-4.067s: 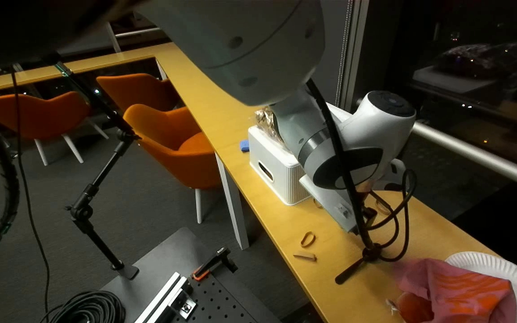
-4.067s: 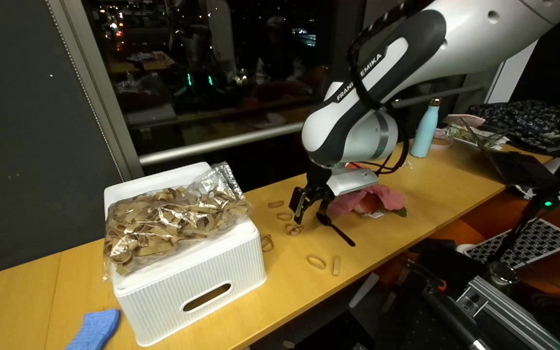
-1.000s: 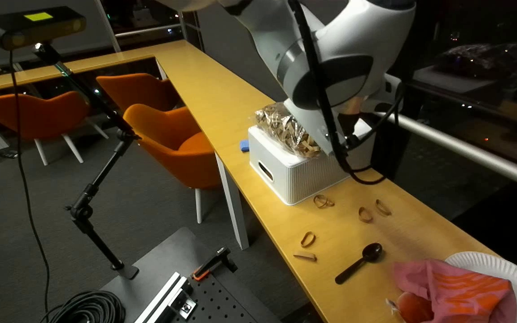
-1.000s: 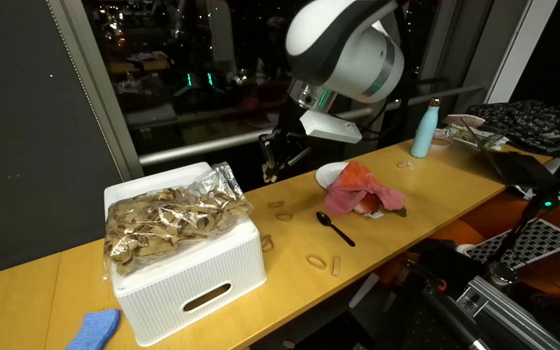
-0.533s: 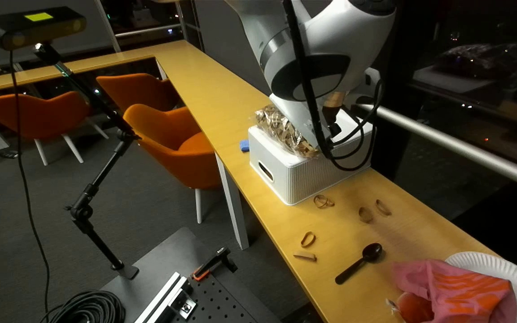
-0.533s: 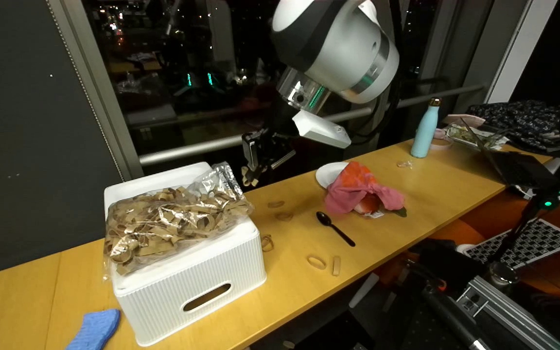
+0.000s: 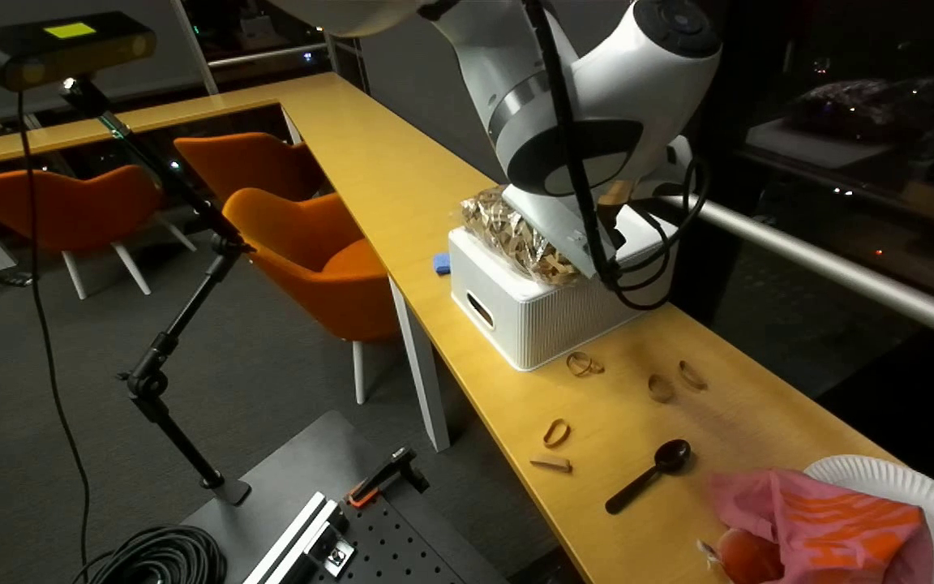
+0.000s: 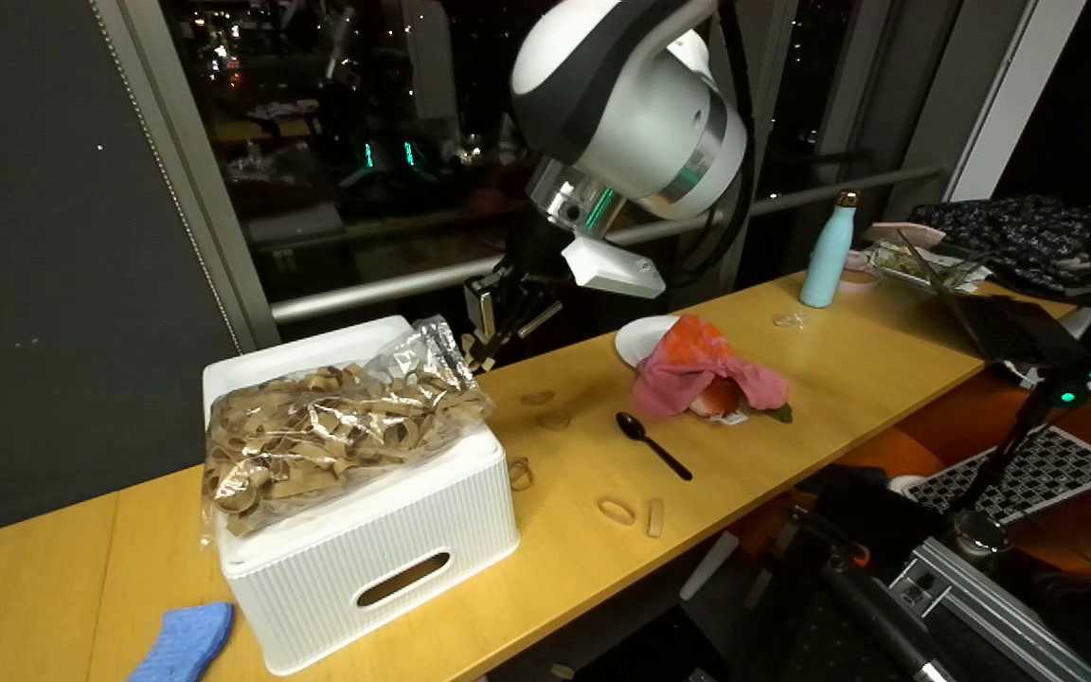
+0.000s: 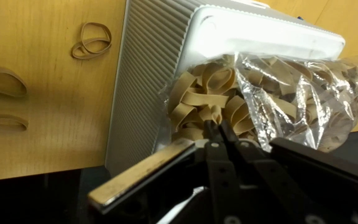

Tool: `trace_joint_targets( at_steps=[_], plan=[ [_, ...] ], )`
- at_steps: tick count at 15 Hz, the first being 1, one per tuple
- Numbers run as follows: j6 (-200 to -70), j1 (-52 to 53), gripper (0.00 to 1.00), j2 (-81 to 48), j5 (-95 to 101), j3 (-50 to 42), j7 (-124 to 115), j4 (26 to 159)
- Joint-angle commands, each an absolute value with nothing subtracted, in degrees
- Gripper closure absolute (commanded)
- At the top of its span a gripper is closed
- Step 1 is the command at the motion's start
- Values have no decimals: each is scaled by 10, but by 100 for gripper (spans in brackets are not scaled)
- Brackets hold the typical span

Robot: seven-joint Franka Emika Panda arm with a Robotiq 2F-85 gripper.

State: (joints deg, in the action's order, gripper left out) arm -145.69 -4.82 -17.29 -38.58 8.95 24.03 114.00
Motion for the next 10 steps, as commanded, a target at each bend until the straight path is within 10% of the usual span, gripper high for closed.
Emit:
trace_joint_targets(
  at_steps=[1,8,10],
  plan=[
    [-1463,-43,99,-215,-385,94,255,1086],
    [-1456,-34,99,-255,-379,116,250,1033],
    [-1456,-34,70,-252,-380,119,250,1034]
  ],
)
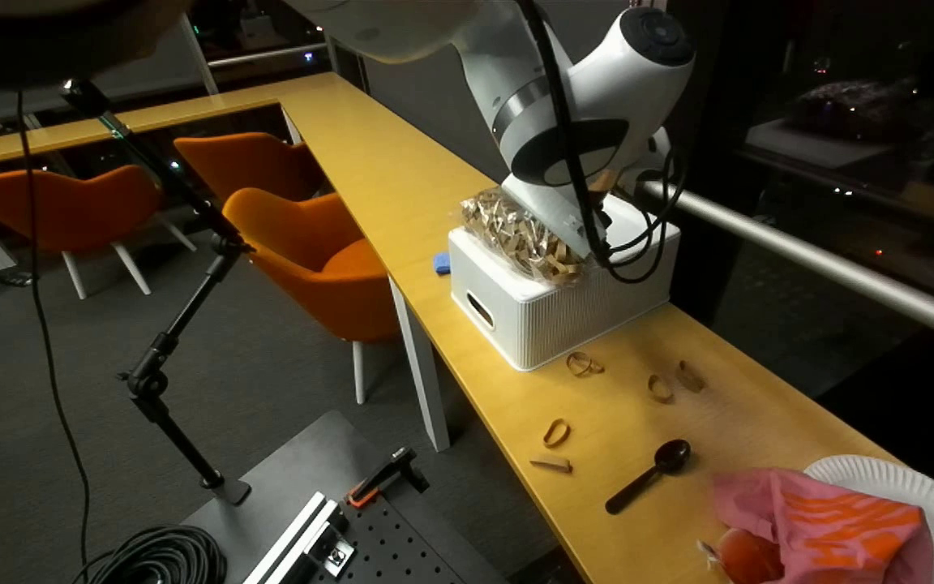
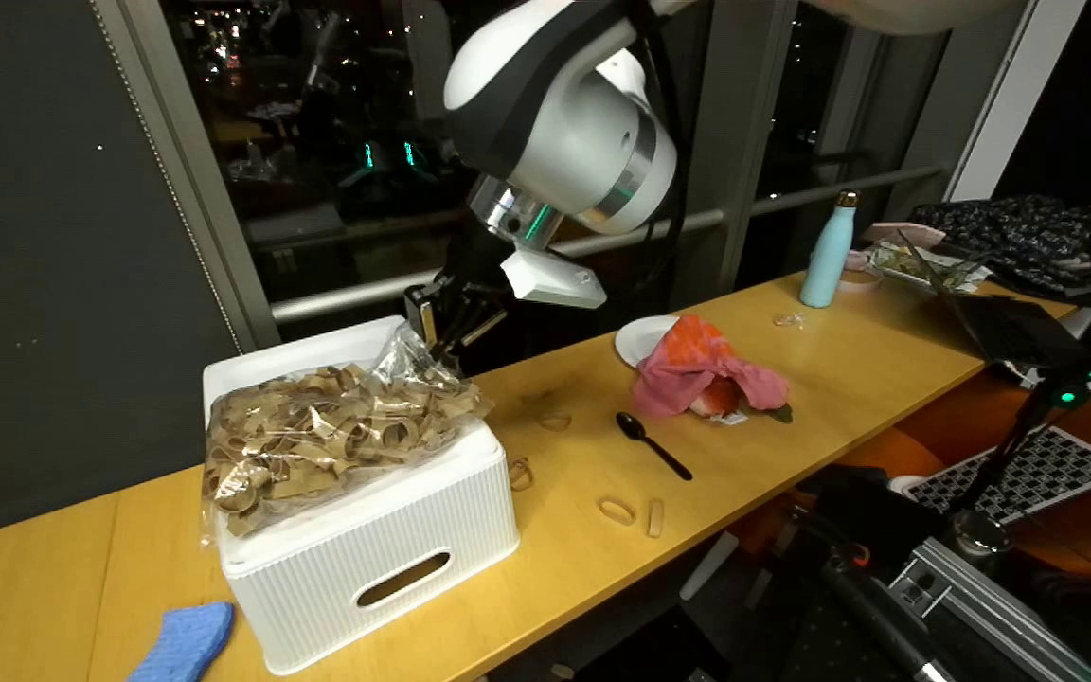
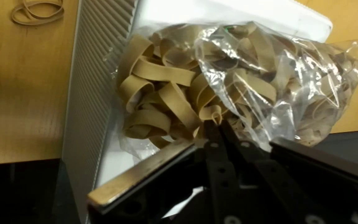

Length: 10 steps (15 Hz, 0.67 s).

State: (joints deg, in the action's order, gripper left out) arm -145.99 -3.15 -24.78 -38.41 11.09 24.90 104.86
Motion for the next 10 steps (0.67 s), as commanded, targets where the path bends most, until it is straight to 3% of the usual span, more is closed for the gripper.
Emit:
trace_joint_targets(
  at_steps=[1,6,9,10],
  plan=[
    [-1458,-34,65,-248,-380,119,251,1037],
    [-1460,-39,31,-232,-374,111,248,1063],
    [-1464,-48,25,-215,-372,102,250,1094],
    [-1464,-52,30,-210,-372,100,250,1103]
  ],
)
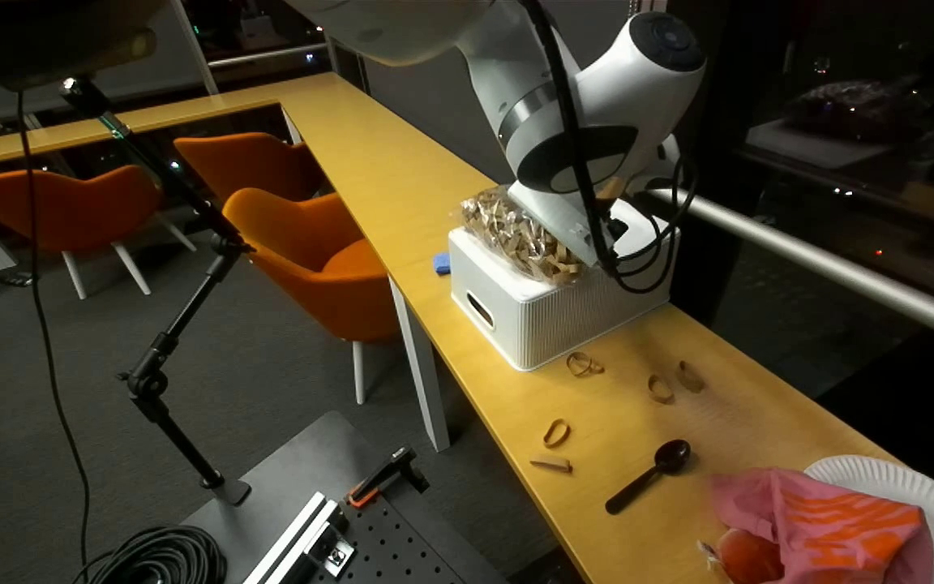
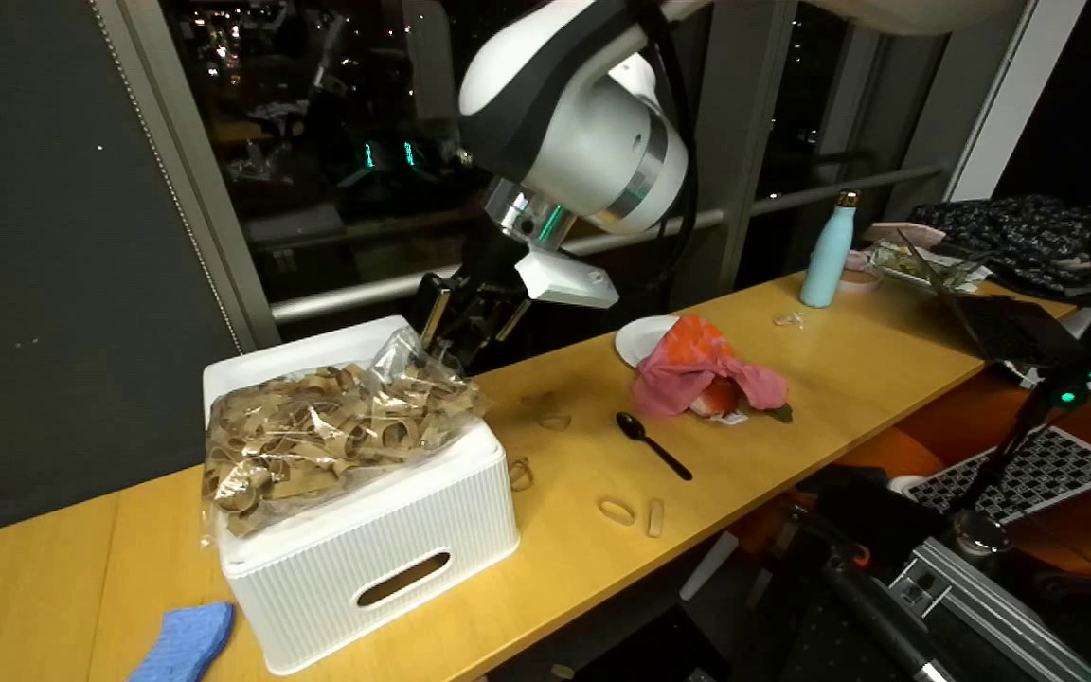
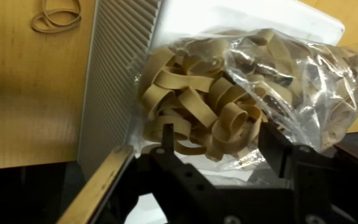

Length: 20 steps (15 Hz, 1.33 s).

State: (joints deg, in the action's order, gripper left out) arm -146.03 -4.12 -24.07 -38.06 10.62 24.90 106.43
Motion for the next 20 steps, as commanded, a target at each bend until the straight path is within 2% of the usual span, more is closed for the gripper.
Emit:
trace_joint_targets(
  at_steps=[1,5,9,10,13,14,15,20],
  plan=[
    [-1465,-55,32,-205,-371,97,251,1112],
    [-1469,-64,31,-157,-362,85,256,1171],
    [-1472,-64,24,-111,-353,63,251,1235],
    [-1473,-63,26,-104,-344,54,247,1249],
    [-1478,-60,17,-91,-269,20,208,1298],
    [-1479,-61,1,-88,-236,9,188,1315],
    [-1478,-60,3,-87,-205,-2,170,1328],
    [-1476,-50,0,-104,-86,-31,58,1370]
  ],
)
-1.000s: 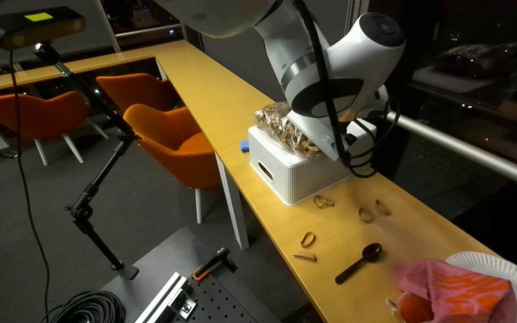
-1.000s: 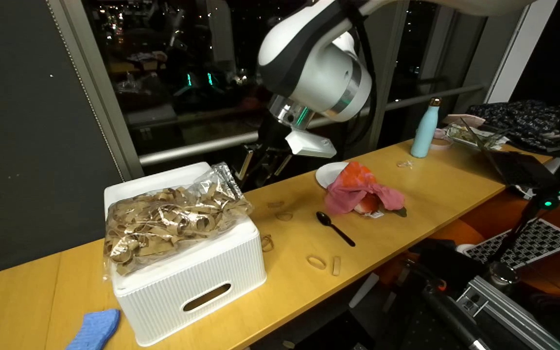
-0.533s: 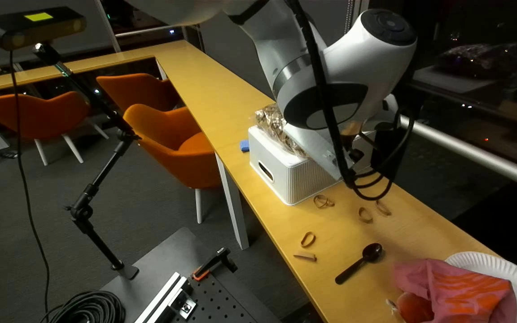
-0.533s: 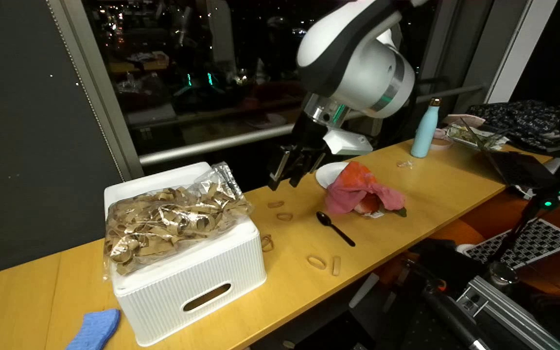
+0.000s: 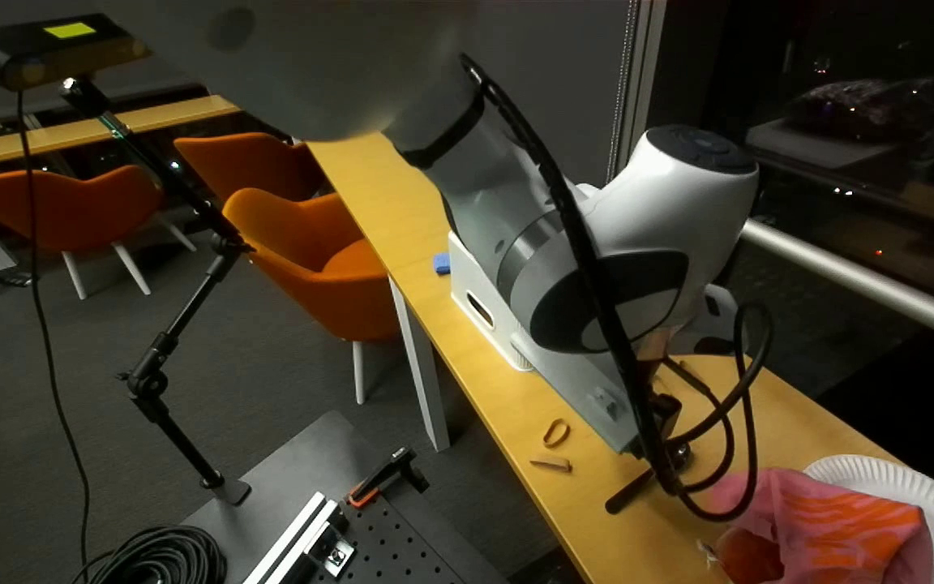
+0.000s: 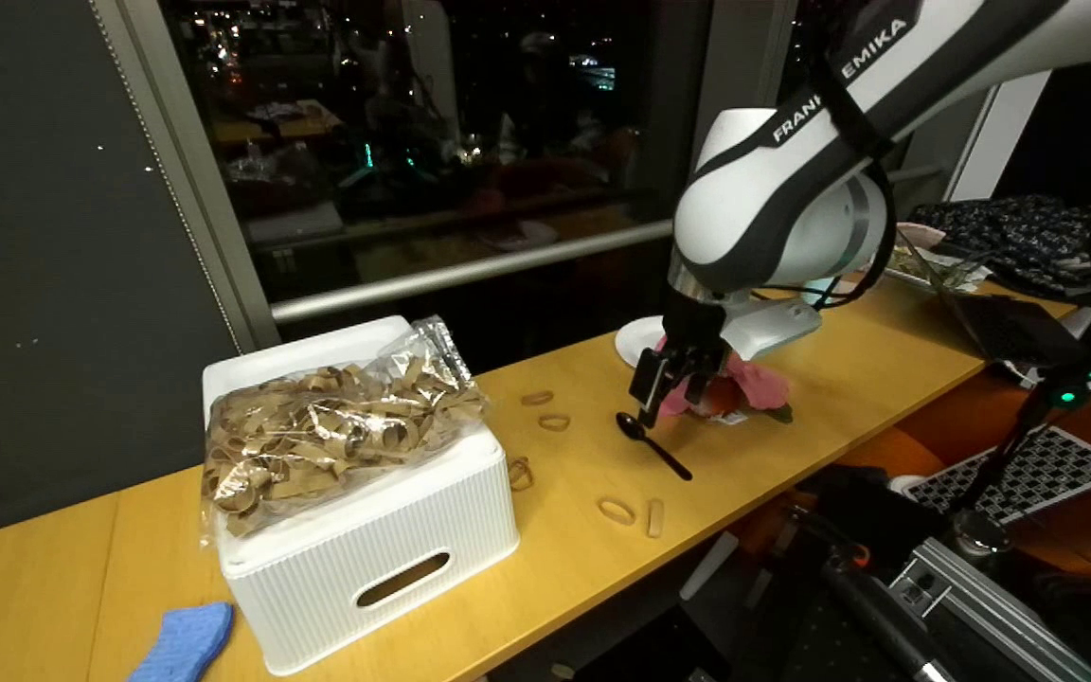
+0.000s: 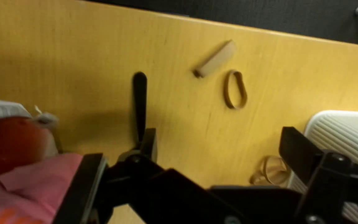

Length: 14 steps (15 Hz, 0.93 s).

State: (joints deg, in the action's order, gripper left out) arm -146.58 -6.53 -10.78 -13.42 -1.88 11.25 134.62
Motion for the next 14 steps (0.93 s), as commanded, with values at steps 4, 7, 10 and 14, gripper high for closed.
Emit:
trace_joint_targets(
  at_steps=[4,7,10,14],
  plan=[
    [-1478,-37,0,-138,-85,-16,24,1371],
    [-1494,-24,0,-173,-84,-14,6,1358],
    [-1525,-1,0,-209,-70,-29,-68,1346],
    [-1555,32,0,-242,-43,-62,-175,1338]
  ],
)
